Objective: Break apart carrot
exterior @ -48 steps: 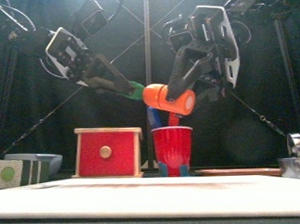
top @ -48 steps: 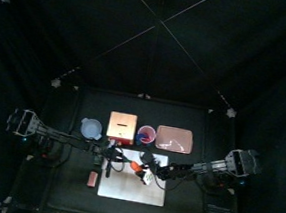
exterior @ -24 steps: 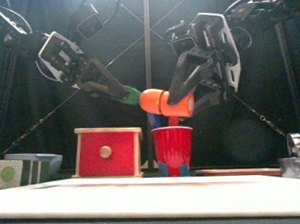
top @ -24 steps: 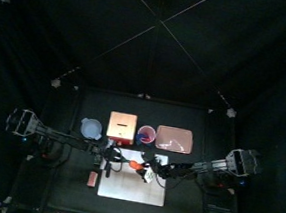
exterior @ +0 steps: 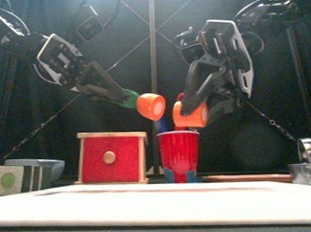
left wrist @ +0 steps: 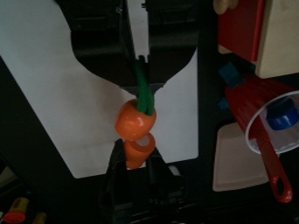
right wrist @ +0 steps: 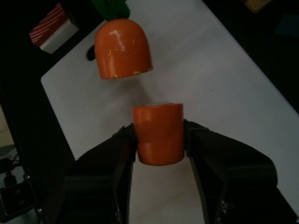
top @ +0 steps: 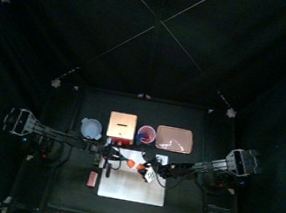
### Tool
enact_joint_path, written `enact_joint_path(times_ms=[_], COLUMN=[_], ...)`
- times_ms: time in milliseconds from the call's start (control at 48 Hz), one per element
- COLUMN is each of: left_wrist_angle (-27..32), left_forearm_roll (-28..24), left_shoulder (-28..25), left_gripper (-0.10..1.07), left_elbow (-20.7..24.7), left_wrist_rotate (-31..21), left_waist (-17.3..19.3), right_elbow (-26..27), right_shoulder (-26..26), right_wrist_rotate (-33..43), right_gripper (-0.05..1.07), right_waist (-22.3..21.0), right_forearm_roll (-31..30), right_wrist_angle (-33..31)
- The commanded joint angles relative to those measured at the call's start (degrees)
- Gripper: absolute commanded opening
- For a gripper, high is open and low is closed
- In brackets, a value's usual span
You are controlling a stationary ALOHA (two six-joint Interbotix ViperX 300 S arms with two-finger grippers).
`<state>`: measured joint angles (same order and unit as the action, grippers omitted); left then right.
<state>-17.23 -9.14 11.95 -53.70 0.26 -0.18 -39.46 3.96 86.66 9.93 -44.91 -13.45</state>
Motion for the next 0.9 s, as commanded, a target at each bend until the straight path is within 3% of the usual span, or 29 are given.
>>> enact_joint_path(times_ms=[0,375,875], left_wrist_angle=[-0.4,-0.2,-0.1], left_forearm_roll=[0.0,0.7,1.5], left_shoulder=[1.1,6.4,7.3], left_gripper=[0.38,0.38,0.38], left_elbow=[0.4,-3.2,-4.4], left_wrist_rotate=[-0.2,-0.2,-0.3], left_waist=[0.2,0.2,0.2], right_elbow=[0.5,-2.5,-2.2], right_shoulder=[2.1,5.4,5.4], right_wrist_rotate=[-0.1,-0.2,-0.1], right_gripper=[0.24,0.24,0.24], right_waist=[-0.1,1.9,3.0], right_forearm_roll=[0.5,3.3,2.6], right_wrist_angle=[0.2,-1.0,-1.0])
